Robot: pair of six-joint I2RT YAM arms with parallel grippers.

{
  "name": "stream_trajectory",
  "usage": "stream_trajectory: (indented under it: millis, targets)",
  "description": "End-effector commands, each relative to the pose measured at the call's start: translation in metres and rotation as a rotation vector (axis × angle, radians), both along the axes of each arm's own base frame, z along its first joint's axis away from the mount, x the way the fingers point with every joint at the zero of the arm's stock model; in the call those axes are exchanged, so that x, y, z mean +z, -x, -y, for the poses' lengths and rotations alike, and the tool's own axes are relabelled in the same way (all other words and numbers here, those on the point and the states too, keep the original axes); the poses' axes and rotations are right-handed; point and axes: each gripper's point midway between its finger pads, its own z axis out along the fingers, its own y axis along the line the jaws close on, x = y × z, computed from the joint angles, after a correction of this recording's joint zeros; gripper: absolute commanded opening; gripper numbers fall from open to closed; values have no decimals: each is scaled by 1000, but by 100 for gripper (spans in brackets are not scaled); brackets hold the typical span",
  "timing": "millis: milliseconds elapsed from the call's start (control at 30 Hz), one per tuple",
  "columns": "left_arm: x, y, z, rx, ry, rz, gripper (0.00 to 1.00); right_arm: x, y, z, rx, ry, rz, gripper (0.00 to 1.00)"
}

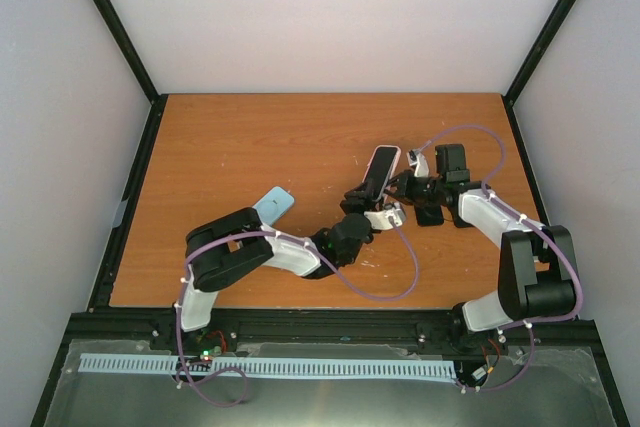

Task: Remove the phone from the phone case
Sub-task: Remove the phone case from the phone.

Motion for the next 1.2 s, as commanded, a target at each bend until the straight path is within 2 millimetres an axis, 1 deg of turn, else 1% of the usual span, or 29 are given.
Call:
stream_trajectory:
  millis: [0,67,200,300,400,533,733,833,967,1067,1167]
  targets:
    - [18,-7,-14,63,-73,188,52,23,15,-16,91,-113,9,3]
    - [28,-5,-17,68,-59,235,47,23,15,-16,94,-119,5,3]
    - [34,-4,-19,69,-52,265,41,24,15,-17,99,-130,5,3]
    - [30,-5,-17,71,-51,246,40,26,16,-17,103,-131,16,3]
    - [20,-6,-15,68,-56,221,38,32,18,-18,110,-143,33,3]
    - [13,-8,-13,70,-62,207,29,40,19,-18,110,-145,66,3]
    - [18,-7,-15,77,-54,222,12,43,20,-17,111,-146,80,3]
    - [24,-7,-18,89,-49,244,1,42,20,-17,110,-144,81,3]
    - [41,-7,-23,116,-23,290,0,38,16,-13,88,-101,92,3]
    - [64,-6,-30,144,41,315,0,27,7,0,33,10,122,3]
    - [86,-8,-40,173,145,286,1,17,-1,14,-23,95,125,3]
